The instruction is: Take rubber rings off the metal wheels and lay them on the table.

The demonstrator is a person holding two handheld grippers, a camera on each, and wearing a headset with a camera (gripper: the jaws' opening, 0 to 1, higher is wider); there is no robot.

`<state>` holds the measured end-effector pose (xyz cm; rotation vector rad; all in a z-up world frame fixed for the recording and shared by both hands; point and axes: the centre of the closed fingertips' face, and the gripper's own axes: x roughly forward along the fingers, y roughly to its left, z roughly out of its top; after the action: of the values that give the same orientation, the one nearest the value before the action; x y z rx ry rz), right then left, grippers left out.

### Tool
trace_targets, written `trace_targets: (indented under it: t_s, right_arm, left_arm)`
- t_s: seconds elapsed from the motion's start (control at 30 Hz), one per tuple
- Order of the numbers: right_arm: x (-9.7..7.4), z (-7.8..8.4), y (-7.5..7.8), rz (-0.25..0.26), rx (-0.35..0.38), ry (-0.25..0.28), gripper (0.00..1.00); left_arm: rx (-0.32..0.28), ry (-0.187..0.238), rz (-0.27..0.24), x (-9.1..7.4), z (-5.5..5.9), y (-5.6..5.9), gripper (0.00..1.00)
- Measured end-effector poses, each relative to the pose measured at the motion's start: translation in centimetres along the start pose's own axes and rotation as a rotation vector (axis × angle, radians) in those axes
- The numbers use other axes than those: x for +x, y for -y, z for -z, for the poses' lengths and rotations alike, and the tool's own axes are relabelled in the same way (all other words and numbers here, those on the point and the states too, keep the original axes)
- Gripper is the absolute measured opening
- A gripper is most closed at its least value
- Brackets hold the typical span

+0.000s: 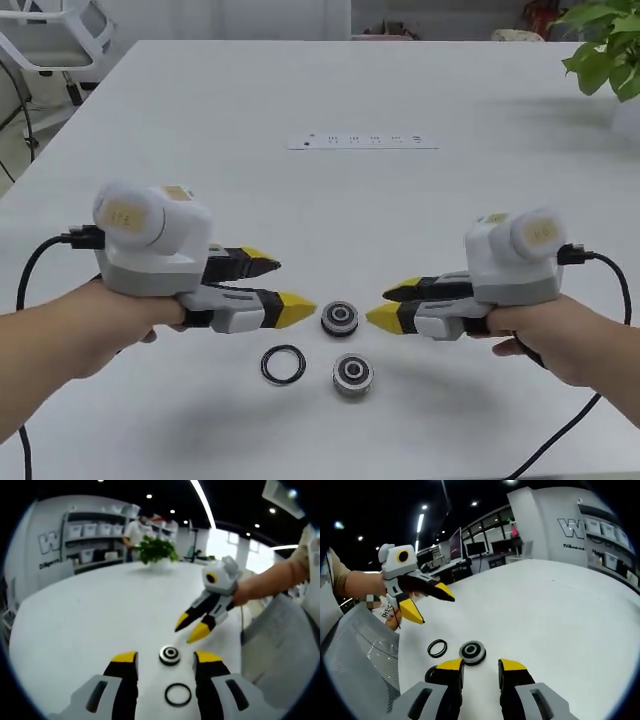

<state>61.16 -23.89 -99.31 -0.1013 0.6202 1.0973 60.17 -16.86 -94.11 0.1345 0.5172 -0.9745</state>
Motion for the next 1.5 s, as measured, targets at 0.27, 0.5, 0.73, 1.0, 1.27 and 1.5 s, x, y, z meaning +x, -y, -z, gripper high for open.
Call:
trace_targets:
  t_s: [0.27, 0.5, 0.73, 1.0, 1.27, 1.5]
  right_arm:
    - [0.9, 0.8, -0.4, -0.016, -0.029, -0.031, 0.25]
    - [1.5, 1.3, -0.7, -0.027, -0.051, -0.053, 0.25]
    - [2.3, 1.2, -0.9, -0.026, -0.070, -0.053, 0.23]
    - [2.7, 1.4, -1.0, -0.028, -0.088, -0.061, 0.21]
    - [3.0, 1.5, -1.0, -0.032, -0.102, -0.062, 0.19]
    - [3.0, 1.6, -1.0, -0.037, -0.096, -0.051, 0.18]
  left_arm:
    - [0.015, -0.036, 0.027, 1.5, 0.8, 0.7, 0.43]
    - [0.015, -0.056, 0.042, 2.6, 1.4, 0.9, 0.40]
    - [0.013, -0.079, 0.050, 3.8, 2.3, 0.8, 0.36]
    - [0.006, -0.088, 0.050, 4.5, 2.6, 0.8, 0.33]
    - [0.018, -0.096, 0.057, 5.7, 2.5, 1.0, 0.29]
    - [0.020, -0.119, 0.051, 6.5, 3.1, 0.8, 0.26]
